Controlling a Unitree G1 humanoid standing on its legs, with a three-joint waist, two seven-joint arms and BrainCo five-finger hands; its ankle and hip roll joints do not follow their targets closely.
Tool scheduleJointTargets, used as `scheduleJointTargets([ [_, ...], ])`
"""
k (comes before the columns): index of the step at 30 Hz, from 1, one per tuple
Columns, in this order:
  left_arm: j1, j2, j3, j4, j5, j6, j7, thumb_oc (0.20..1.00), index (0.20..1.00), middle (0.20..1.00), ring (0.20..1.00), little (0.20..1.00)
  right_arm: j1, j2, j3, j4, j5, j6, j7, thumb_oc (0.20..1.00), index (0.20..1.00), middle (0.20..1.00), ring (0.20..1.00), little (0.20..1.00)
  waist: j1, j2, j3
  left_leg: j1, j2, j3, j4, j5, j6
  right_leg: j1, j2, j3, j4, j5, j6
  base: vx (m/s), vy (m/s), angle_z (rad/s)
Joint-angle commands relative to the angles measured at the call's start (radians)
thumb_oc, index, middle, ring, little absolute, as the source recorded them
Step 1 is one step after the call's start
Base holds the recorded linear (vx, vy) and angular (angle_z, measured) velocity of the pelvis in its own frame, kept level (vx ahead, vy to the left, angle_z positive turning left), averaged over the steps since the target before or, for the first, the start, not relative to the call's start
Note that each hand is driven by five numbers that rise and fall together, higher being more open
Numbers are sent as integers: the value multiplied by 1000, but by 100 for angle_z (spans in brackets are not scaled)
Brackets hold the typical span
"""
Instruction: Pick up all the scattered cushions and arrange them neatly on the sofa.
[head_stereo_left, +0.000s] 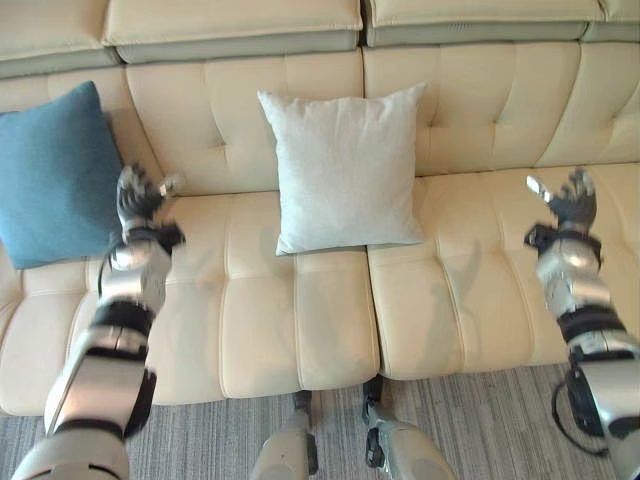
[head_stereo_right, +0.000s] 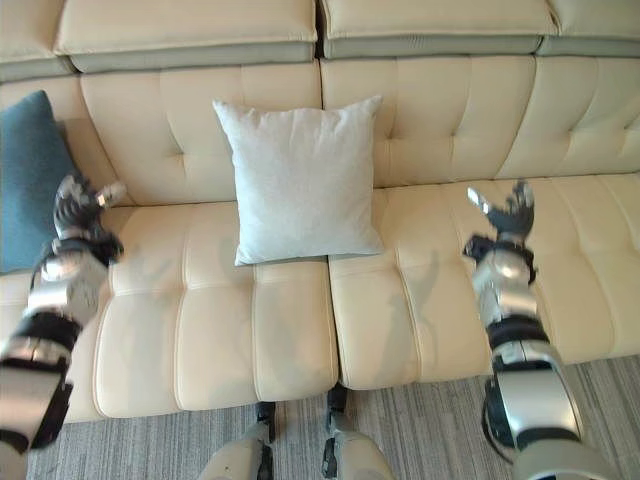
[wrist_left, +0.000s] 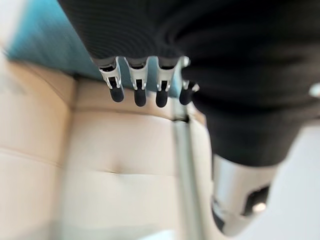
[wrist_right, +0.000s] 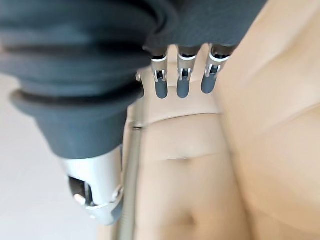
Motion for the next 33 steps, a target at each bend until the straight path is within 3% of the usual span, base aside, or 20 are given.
scheduleJointTargets([
  [1, 124, -68, 67, -13, 84, -39, -50, 1000, 1000, 1000, 1000, 1000, 128, 48, -22, -13, -88, -22, 81, 1000, 1000, 1000, 1000, 1000, 14, -25, -75, 58, -1, -3, -1, -116, -13, 77, -68, 1, -3, -176, 122, -6, 69, 2],
  [4, 283, -153, 98, -8, 137, -21, -75, 1000, 1000, 1000, 1000, 1000, 260, 99, -52, -13, -127, 10, 124, 1000, 1000, 1000, 1000, 1000, 15, -32, -101, 78, -4, 0, -1, -126, -5, 94, -70, 0, -3, -176, 127, -23, 82, 1],
  [8, 348, -194, 103, 31, 184, -7, -95, 1000, 1000, 1000, 1000, 1000, 320, 127, -52, 20, -172, 32, 143, 1000, 1000, 1000, 1000, 1000, 18, -37, -131, 95, -7, 0, -1, -134, 2, 108, -72, 0, -3, -175, 130, -39, 83, 0],
  [9, 389, -236, 98, 52, 210, 3, -106, 1000, 1000, 1000, 1000, 1000, 361, 156, -44, 50, -197, 44, 162, 1000, 1000, 1000, 1000, 1000, 17, -40, -151, 111, -11, 2, -1, -140, 7, 121, -75, -1, -3, -172, 133, -45, 95, -6],
  [14, 422, -275, 77, 75, 258, 10, -123, 1000, 1000, 1000, 1000, 1000, 384, 191, -20, 137, -207, 66, 191, 1000, 1000, 1000, 1000, 1000, 22, -44, -179, 134, -20, 1, -1, -149, 16, 142, -79, 0, -3, -165, 139, -66, 104, -6],
  [17, 462, -302, 14, -3, 305, 21, -144, 1000, 1000, 1000, 1000, 1000, 405, 218, 24, 153, -279, 102, 198, 1000, 1000, 1000, 1000, 1000, 24, -53, -200, 160, -39, -2, -1, -159, 34, 165, -96, -2, -3, -146, 154, -90, 186, 0],
  [20, 512, -303, -6, -83, 330, 30, -167, 1000, 1000, 1000, 1000, 1000, 463, 234, 15, 81, -279, 100, 216, 1000, 1000, 1000, 1000, 1000, 10, -57, -189, 166, -55, 0, -1, -165, 48, 172, -110, 4, -3, -118, 166, -88, 147, 1],
  [24, 510, -311, 0, -76, 322, 23, -162, 1000, 1000, 1000, 1000, 1000, 448, 251, 37, 31, -316, 84, 198, 1000, 1000, 1000, 1000, 1000, 6, -54, -150, 135, -59, 45, -1, -153, 58, 99, -123, 9, -3, -22, 196, -198, 101, -19],
  [25, 510, -311, 0, -75, 322, 23, -162, 1000, 1000, 1000, 1000, 1000, 448, 251, 37, 31, -316, 84, 198, 1000, 1000, 1000, 1000, 1000, 7, -54, -150, 135, -59, 46, -1, -152, 58, 98, -122, 10, -3, -21, 196, -232, 55, -62],
  [29, 476, -306, -17, -46, 326, 24, -163, 1000, 1000, 1000, 1000, 1000, 436, 265, 63, 55, -268, 75, 231, 1000, 1000, 1000, 1000, 1000, 5, -30, -128, 115, -37, 58, -1, -130, 61, 119, -103, 5, 164, -166, 154, -164, 38, -28],
  [33, 482, -302, -13, 15, 346, 34, -171, 1000, 1000, 1000, 1000, 1000, 459, 263, 81, 61, -279, 73, 244, 1000, 1000, 1000, 1000, 1000, 14, -40, -156, 110, -41, 62, -1, -127, 55, 186, -66, 40, 243, -243, 146, -83, -77, -6],
])
